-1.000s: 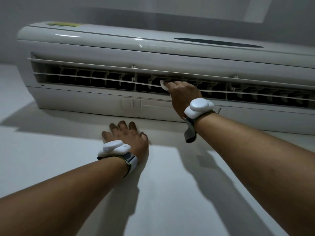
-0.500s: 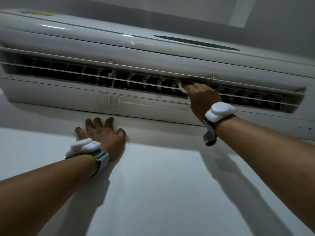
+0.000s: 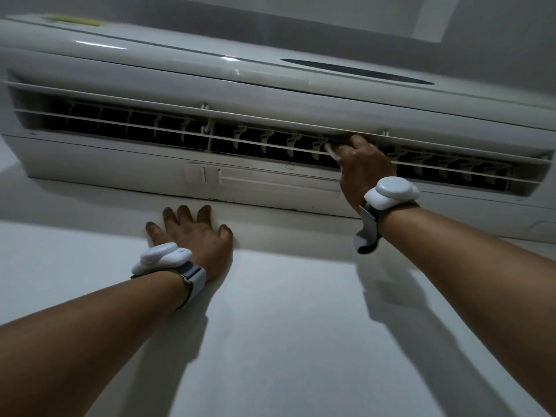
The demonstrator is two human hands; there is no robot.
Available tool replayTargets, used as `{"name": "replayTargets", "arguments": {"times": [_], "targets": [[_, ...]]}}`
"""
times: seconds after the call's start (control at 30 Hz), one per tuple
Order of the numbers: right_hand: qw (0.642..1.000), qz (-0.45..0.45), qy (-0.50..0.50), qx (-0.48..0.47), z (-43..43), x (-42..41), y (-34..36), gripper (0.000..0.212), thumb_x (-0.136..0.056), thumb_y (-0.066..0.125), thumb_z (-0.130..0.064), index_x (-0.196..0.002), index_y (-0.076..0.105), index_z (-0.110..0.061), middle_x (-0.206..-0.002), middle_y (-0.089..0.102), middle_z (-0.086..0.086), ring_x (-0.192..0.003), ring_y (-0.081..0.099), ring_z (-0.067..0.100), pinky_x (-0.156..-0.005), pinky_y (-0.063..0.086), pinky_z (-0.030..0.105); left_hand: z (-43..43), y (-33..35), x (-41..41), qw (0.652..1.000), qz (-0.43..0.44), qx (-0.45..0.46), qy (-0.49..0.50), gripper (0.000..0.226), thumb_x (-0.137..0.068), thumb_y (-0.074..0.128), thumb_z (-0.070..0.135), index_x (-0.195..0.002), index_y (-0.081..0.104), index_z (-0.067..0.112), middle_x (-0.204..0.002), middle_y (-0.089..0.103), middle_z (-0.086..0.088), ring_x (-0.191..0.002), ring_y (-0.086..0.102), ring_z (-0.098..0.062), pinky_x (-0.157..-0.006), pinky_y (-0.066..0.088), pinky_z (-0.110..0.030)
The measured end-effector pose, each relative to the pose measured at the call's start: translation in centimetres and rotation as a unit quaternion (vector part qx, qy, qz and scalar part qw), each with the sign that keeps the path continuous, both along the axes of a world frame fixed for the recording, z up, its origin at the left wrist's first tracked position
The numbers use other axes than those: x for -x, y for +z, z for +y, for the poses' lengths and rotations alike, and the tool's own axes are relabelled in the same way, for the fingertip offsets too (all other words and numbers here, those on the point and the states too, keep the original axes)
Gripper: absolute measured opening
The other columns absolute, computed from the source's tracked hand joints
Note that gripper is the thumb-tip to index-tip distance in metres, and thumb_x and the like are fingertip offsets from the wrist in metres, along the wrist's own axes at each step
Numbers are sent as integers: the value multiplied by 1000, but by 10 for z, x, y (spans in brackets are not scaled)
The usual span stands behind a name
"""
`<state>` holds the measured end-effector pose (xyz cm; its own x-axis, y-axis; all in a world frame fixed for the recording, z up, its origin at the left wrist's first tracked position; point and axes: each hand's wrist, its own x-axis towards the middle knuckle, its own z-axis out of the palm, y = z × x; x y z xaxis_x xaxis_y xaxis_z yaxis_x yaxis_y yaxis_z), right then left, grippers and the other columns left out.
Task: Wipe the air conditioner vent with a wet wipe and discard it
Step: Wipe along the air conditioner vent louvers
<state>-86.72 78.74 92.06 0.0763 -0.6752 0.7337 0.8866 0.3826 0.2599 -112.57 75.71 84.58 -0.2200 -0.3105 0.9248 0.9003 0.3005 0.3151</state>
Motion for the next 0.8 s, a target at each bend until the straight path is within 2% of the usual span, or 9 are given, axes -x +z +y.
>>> {"name": "replayTargets", "arguments": {"times": [0.07,0.2,0.33,0.47,0.57,0.8], "targets": [[1000,1,6,-6,-1,5,0,28,-92,43,-4,-110,64,-8,-103,59,17,-94,56,39,-75,47,43,-1,0,2,1000,5,5,-5,55,-90,29,52,-140,33,30,-141,35,-10,-136,23,-32,-111,17,-54],[1000,-12,13,-16,-7,21,0,31,-92,42,-4,-115,62,-9,-104,60,16,-96,53,37,-77,44,42,-6,-5,11,999,50,11,-10,57,-90,30,53,-143,31,32,-146,34,-8,-137,25,-29,-110,20,-48],[999,-30,27,-27,-23,60,-1,32,-91,41,-3,-115,62,-7,-106,61,18,-97,53,38,-80,45,43,-16,-12,33,993,115,1,-1,51,-89,34,50,-138,37,35,-142,41,-2,-131,33,-23,-104,26,-40],[998,-37,41,-28,-41,97,-3,32,-90,39,-2,-113,62,-3,-104,59,21,-95,53,40,-80,45,45,-20,-15,48,987,161,6,1,48,-90,33,50,-135,39,36,-141,42,3,-130,35,-19,-103,26,-37],[998,-41,34,-17,-53,120,-3,32,-90,38,-2,-113,60,-5,-111,57,19,-100,51,39,-84,43,45,-18,-14,55,985,169,18,-13,53,-90,30,52,-140,34,38,-150,34,6,-137,28,-17,-107,21,-37],[999,-32,9,10,-86,176,0,36,-93,33,-5,-124,53,-7,-128,49,15,-113,46,34,-94,38,43,-13,-7,61,985,169,8,-16,60,-82,24,58,-138,37,39,-149,37,6,-136,28,-18,-106,19,-39]]}}
